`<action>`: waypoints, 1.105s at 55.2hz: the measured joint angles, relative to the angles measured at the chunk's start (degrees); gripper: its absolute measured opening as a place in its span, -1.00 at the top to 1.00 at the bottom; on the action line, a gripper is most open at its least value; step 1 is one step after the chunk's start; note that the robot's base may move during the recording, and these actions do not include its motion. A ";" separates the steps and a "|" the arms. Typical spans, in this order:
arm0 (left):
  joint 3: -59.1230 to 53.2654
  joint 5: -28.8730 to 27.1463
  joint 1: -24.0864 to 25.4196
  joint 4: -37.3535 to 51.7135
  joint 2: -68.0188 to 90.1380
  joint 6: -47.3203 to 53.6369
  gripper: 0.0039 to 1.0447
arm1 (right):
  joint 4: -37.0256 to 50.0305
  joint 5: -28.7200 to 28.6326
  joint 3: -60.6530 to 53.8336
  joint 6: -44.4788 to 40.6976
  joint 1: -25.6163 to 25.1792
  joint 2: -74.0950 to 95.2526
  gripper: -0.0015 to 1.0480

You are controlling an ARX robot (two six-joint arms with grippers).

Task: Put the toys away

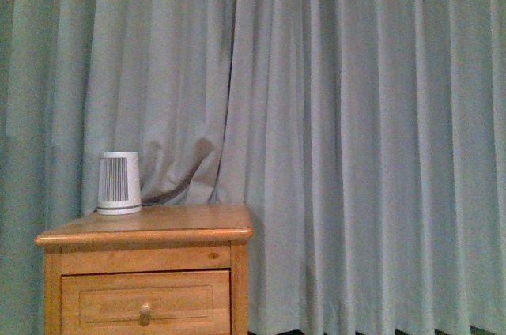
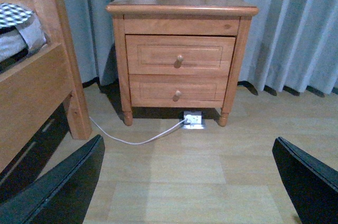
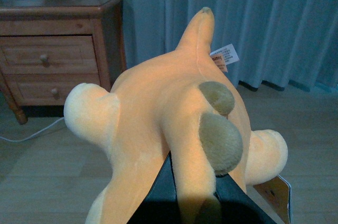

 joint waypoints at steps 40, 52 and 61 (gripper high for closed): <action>0.00 -0.24 0.04 0.00 0.02 -0.02 -0.88 | 0.00 -0.63 0.00 0.00 0.07 0.00 0.88; 0.00 0.00 0.02 0.00 0.00 0.00 -0.88 | 0.00 0.02 -0.02 0.00 0.07 -0.02 0.88; 0.00 -0.04 0.02 0.00 0.02 -0.02 -0.88 | 0.00 0.15 0.00 -0.02 0.07 -0.04 0.88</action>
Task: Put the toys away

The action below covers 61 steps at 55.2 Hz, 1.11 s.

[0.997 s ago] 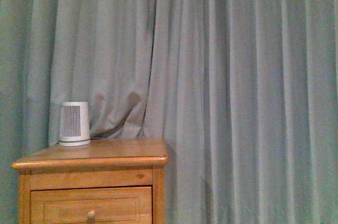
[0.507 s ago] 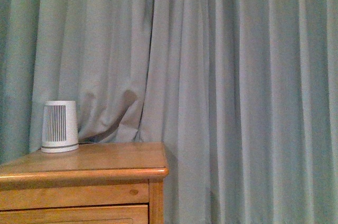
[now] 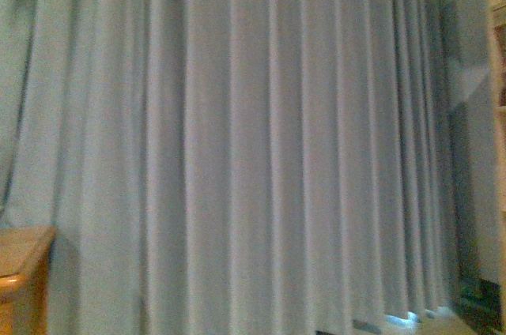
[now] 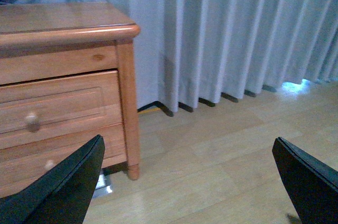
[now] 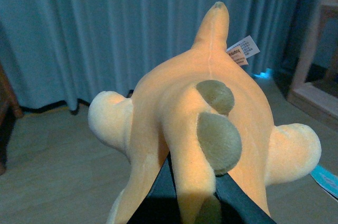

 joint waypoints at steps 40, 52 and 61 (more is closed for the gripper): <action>0.00 0.02 0.00 0.00 -0.02 0.00 -0.88 | 0.00 -0.15 0.00 0.00 0.00 0.02 0.88; 0.00 0.02 -0.02 0.00 -0.02 0.00 -0.88 | 0.00 -0.15 0.00 0.02 0.00 0.04 0.88; 0.00 0.07 0.04 0.00 -0.04 0.02 -0.88 | 0.00 -0.13 0.00 0.00 0.00 0.02 0.88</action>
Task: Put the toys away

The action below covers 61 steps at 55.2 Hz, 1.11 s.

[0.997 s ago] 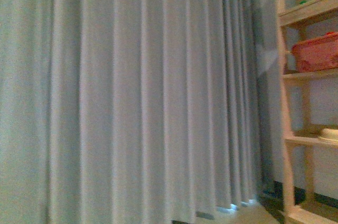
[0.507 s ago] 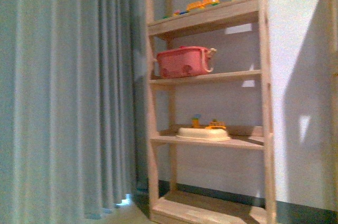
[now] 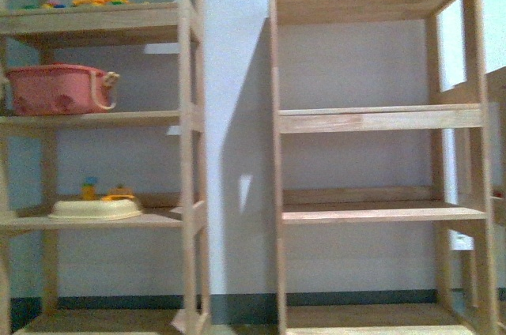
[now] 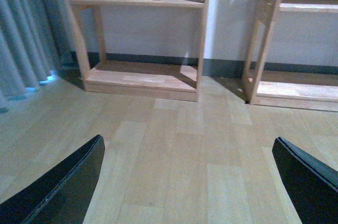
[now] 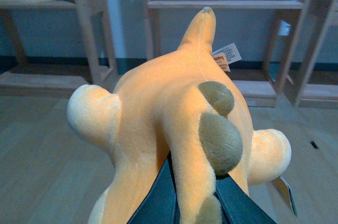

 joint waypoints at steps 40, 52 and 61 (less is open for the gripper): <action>0.00 -0.07 -0.09 0.00 0.02 0.00 -0.88 | 0.00 0.11 0.00 0.00 0.00 -0.02 0.88; 0.00 -0.04 -0.09 0.00 0.02 0.00 -0.88 | 0.00 -0.11 0.00 0.00 0.00 0.00 0.88; 0.00 -0.04 -0.09 0.00 0.02 0.00 -0.88 | 0.00 -0.02 0.00 0.00 0.00 0.00 0.88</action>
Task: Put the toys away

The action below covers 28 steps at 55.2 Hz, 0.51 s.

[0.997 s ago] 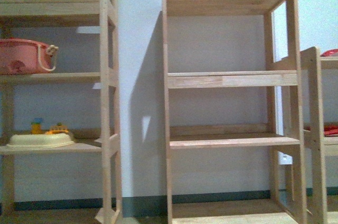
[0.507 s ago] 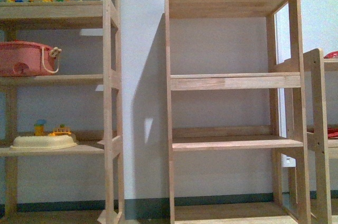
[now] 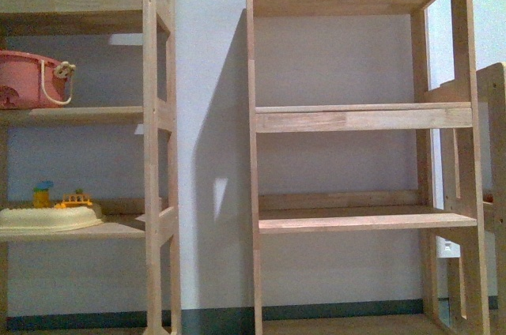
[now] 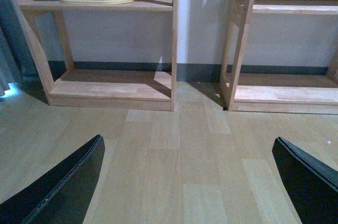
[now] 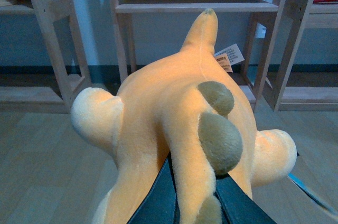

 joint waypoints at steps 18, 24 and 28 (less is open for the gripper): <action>0.00 0.00 0.00 0.00 0.02 0.00 -0.88 | 0.00 -0.02 0.00 0.02 0.00 0.00 0.88; 0.00 0.00 0.00 0.00 0.02 0.00 -0.88 | 0.00 -0.02 0.00 0.02 0.00 0.00 0.88; 0.00 0.00 0.00 0.00 0.00 0.00 -0.88 | 0.00 0.00 0.00 0.00 0.00 0.00 0.88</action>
